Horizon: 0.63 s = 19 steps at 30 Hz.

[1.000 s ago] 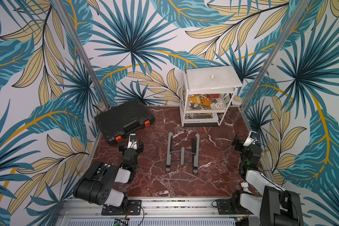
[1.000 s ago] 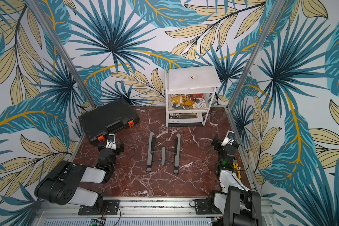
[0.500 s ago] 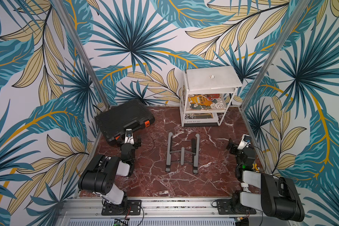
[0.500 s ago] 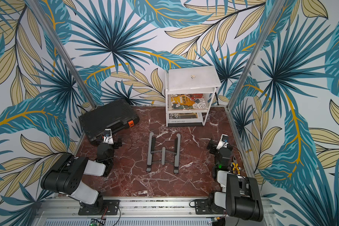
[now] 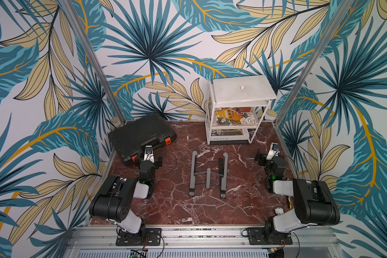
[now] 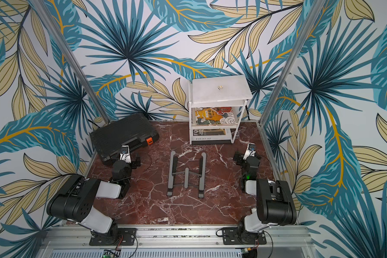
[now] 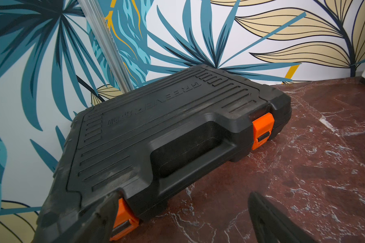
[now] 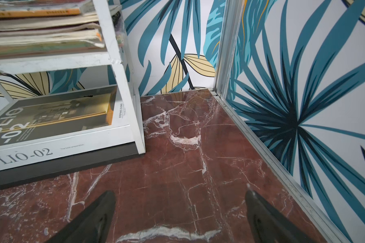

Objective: Close the laptop lid and set it aside
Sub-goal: Reset both arms

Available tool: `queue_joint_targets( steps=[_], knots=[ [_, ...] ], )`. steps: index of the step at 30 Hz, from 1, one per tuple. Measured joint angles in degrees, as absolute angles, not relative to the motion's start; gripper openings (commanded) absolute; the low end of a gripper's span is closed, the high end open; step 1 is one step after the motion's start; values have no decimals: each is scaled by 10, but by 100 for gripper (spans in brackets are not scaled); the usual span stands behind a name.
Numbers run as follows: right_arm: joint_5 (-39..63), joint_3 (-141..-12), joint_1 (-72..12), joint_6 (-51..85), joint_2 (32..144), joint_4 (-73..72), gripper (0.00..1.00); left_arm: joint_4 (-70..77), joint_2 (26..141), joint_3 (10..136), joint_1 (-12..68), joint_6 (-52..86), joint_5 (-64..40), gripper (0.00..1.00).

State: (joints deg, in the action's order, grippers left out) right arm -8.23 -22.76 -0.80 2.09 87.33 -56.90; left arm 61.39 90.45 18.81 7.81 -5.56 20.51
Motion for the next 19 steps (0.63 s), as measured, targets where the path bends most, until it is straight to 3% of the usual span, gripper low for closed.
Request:
queue_joint_targets(
  steps=[19],
  knots=[
    [-84,-228,-8,19,873,-519,100,614,905,188,78,-56,205,100]
  ],
)
